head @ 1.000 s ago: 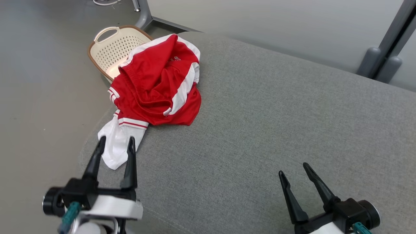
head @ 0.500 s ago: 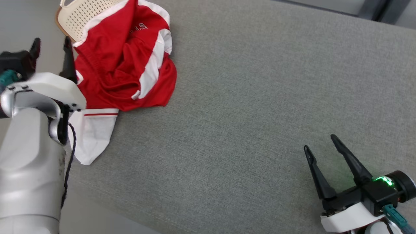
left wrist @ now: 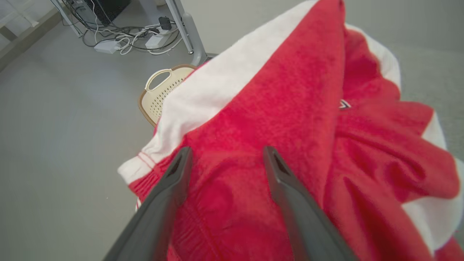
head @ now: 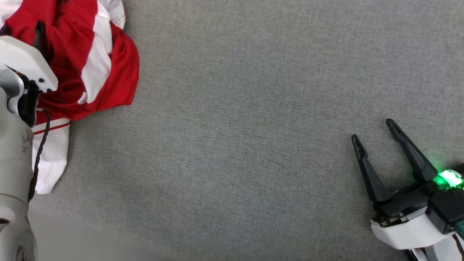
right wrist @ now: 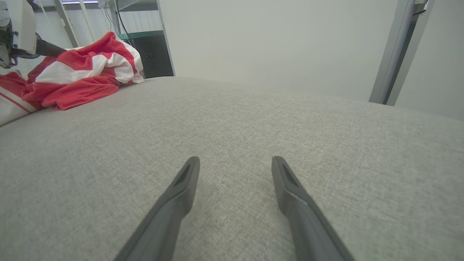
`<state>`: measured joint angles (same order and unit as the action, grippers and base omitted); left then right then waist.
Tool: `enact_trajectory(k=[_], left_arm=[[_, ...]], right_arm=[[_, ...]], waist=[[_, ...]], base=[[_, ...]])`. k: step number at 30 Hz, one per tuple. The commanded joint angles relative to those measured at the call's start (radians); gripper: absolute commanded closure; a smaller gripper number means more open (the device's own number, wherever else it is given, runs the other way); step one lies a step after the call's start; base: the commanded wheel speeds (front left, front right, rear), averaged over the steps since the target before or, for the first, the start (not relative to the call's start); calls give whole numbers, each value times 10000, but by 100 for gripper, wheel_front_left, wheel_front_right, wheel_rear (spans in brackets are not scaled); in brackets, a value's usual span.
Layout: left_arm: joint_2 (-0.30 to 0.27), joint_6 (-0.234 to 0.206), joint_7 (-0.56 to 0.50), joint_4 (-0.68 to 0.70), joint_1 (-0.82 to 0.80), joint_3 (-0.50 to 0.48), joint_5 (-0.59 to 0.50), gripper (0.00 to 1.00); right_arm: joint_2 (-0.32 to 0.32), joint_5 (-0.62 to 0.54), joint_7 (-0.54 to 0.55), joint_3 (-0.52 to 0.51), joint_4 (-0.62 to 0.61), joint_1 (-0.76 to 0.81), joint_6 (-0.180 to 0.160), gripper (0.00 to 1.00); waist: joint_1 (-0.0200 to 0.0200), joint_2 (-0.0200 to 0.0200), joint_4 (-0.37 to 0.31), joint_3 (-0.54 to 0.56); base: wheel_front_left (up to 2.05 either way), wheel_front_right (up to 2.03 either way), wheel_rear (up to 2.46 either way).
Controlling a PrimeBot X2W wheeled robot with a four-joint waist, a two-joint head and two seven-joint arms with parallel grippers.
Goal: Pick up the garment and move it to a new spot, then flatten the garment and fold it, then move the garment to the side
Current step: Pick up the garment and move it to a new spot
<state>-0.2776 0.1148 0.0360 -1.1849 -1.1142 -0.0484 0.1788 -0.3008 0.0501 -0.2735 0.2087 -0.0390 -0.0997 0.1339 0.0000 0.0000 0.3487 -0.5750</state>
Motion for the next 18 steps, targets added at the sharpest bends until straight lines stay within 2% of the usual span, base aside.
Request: enact_trajectory(k=[1,7,8,9,14,18], left_arm=[[7,63,-84,-138,-169,4,113,0],[73,141,-654,-730,-90,114,374,0],[124,166,-706,-768,16,178,425,89],[170,164,-606,-756,82,253,510,100],[-29,174,430,-251,483,878,933,100],[-375,155,1667,458,910,1449,1346,100]], right_arm=[[-259,-51,165,-262,679,28,-58,0],[-114,-57,193,-462,657,-167,-80,0],[-85,-47,193,-434,696,-162,-80,0],[-33,-28,193,-431,726,-163,-80,0],[374,26,182,-276,673,-201,-80,0],[803,124,139,-31,651,-334,-49,0]], waist=[[0,0,-246,-362],[0,0,-438,-570],[0,0,-471,-538],[0,0,-504,-507],[0,0,-685,-88],[0,0,-942,575]], base=[[0,0,0],[0,0,0],[0,0,0],[0,0,0],[0,0,0],[0,0,0]])
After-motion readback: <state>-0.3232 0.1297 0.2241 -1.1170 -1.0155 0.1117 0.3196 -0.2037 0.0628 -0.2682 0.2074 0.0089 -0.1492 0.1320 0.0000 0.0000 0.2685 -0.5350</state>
